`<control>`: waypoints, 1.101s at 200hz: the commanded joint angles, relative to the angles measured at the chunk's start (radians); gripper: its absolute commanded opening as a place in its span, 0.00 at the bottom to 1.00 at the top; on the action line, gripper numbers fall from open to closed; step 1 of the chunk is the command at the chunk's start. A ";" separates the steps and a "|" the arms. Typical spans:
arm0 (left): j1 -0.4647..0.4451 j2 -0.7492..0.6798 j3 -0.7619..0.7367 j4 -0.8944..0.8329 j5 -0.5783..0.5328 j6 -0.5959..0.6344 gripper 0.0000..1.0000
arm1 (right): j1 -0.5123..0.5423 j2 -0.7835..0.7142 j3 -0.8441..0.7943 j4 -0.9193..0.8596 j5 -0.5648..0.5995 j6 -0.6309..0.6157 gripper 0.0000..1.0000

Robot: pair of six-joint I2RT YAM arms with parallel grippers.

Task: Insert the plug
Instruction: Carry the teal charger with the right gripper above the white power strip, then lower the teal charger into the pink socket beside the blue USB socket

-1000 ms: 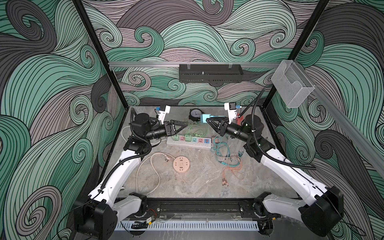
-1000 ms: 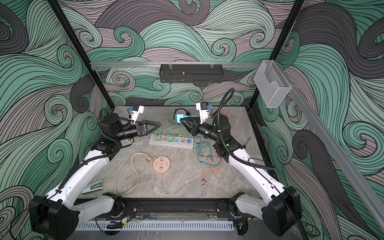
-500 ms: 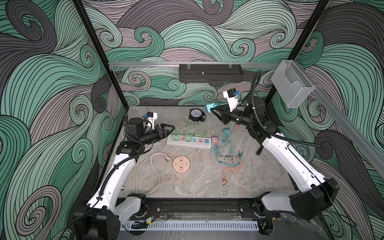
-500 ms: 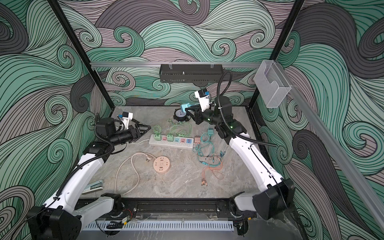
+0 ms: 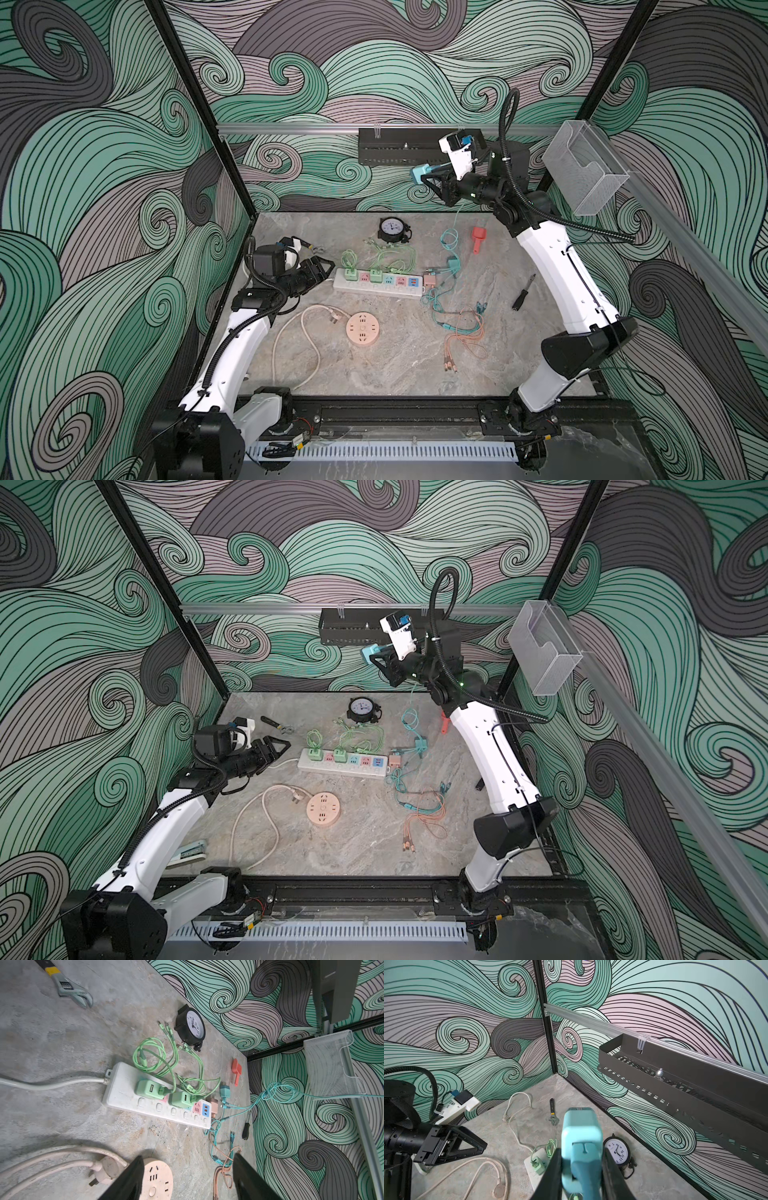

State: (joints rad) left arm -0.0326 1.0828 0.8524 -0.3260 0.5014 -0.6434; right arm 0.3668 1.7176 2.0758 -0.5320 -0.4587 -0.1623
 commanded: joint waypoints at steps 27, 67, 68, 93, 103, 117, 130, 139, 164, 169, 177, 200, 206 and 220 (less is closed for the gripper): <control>0.013 0.087 0.005 -0.005 -0.053 0.028 0.70 | -0.003 0.056 -0.040 -0.085 0.018 -0.117 0.00; 0.020 0.222 0.048 -0.006 -0.048 0.061 0.66 | -0.003 0.092 -0.186 -0.093 -0.038 -0.232 0.00; 0.020 0.226 0.050 -0.007 -0.047 0.062 0.66 | -0.002 0.093 -0.188 -0.093 -0.039 -0.235 0.00; 0.025 0.327 0.083 0.018 -0.009 0.064 0.60 | -0.001 0.139 -0.240 -0.127 -0.065 -0.303 0.00; 0.026 0.371 0.088 0.040 -0.008 0.061 0.59 | 0.001 0.154 -0.259 -0.140 -0.066 -0.328 0.00; 0.028 0.414 0.095 0.063 -0.006 0.057 0.59 | 0.003 0.170 -0.296 -0.143 -0.064 -0.352 0.00; 0.029 0.452 0.106 0.076 -0.007 0.060 0.58 | 0.011 0.175 -0.335 -0.146 -0.056 -0.383 0.00; 0.029 0.481 0.117 0.081 -0.008 0.065 0.57 | 0.016 0.177 -0.364 -0.147 -0.056 -0.407 0.00; 0.031 0.560 0.160 0.087 -0.009 0.078 0.55 | 0.043 0.187 -0.426 -0.148 -0.042 -0.459 0.00; 0.031 0.574 0.170 0.087 -0.008 0.080 0.54 | 0.049 0.191 -0.432 -0.152 -0.037 -0.471 0.00; 0.031 0.593 0.184 0.084 -0.004 0.087 0.53 | 0.059 0.198 -0.439 -0.158 -0.025 -0.486 0.00; 0.031 0.631 0.204 0.098 -0.003 0.100 0.53 | 0.077 0.219 -0.453 -0.172 -0.010 -0.510 0.00; 0.031 0.643 0.208 0.104 0.001 0.103 0.53 | 0.083 0.225 -0.455 -0.176 -0.005 -0.516 0.00; 0.031 0.670 0.222 0.104 0.006 0.108 0.51 | 0.096 0.241 -0.453 -0.185 0.007 -0.530 0.00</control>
State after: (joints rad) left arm -0.0086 1.7123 1.0325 -0.2420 0.4835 -0.5682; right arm 0.4454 1.9293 1.6295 -0.6910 -0.4755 -0.6395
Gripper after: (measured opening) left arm 0.529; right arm 0.271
